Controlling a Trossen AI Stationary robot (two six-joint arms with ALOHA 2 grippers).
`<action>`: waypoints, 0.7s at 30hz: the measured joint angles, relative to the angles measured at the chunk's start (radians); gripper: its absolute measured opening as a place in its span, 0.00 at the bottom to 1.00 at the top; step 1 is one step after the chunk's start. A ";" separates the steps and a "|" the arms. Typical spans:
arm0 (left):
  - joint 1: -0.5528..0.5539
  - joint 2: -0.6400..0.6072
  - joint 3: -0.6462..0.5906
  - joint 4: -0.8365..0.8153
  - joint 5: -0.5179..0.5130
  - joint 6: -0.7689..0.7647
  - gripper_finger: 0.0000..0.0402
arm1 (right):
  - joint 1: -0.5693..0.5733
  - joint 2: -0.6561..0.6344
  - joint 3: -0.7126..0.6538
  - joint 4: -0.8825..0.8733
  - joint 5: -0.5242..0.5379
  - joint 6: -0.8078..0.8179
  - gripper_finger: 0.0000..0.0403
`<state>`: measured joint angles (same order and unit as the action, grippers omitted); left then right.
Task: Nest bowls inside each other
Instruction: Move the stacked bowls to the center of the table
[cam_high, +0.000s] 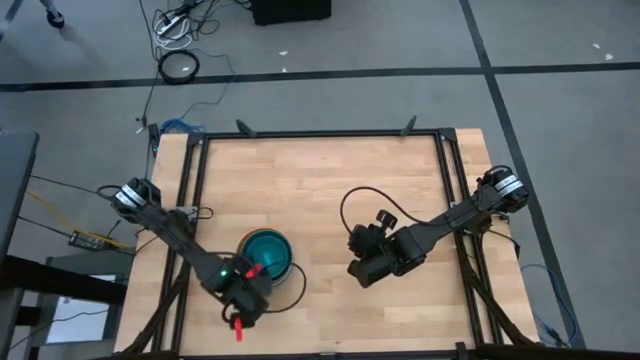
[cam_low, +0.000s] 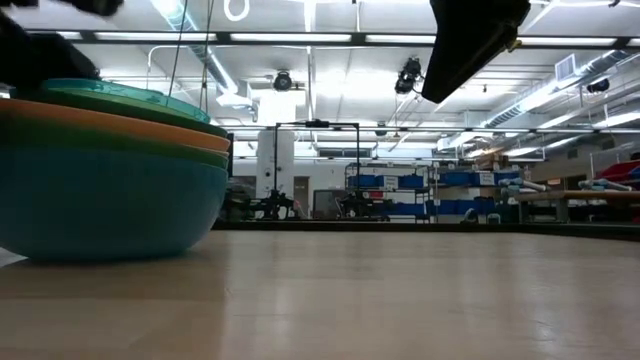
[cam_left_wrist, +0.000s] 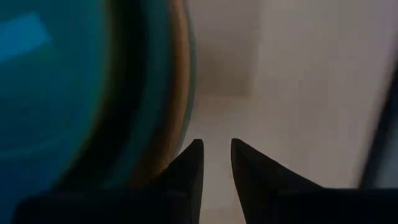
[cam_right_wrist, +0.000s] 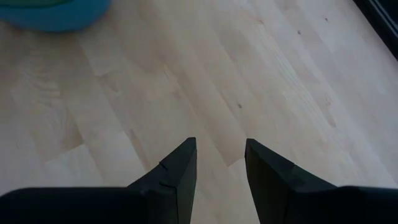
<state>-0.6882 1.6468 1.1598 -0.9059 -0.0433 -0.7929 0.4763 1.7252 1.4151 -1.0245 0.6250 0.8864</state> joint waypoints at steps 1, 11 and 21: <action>0.006 -0.001 -0.018 0.002 -0.021 -0.002 0.22 | 0.000 0.000 0.000 0.000 0.000 0.000 0.31; 0.166 -0.004 -0.143 0.026 -0.317 0.058 0.22 | -0.001 0.000 0.000 0.002 0.000 -0.007 0.31; 0.355 -0.021 -0.109 0.027 -0.399 0.215 0.22 | -0.001 0.000 0.000 0.003 0.001 -0.015 0.31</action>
<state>-0.3335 1.6256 1.0507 -0.8791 -0.4421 -0.5783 0.4751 1.7252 1.4151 -1.0211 0.6258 0.8718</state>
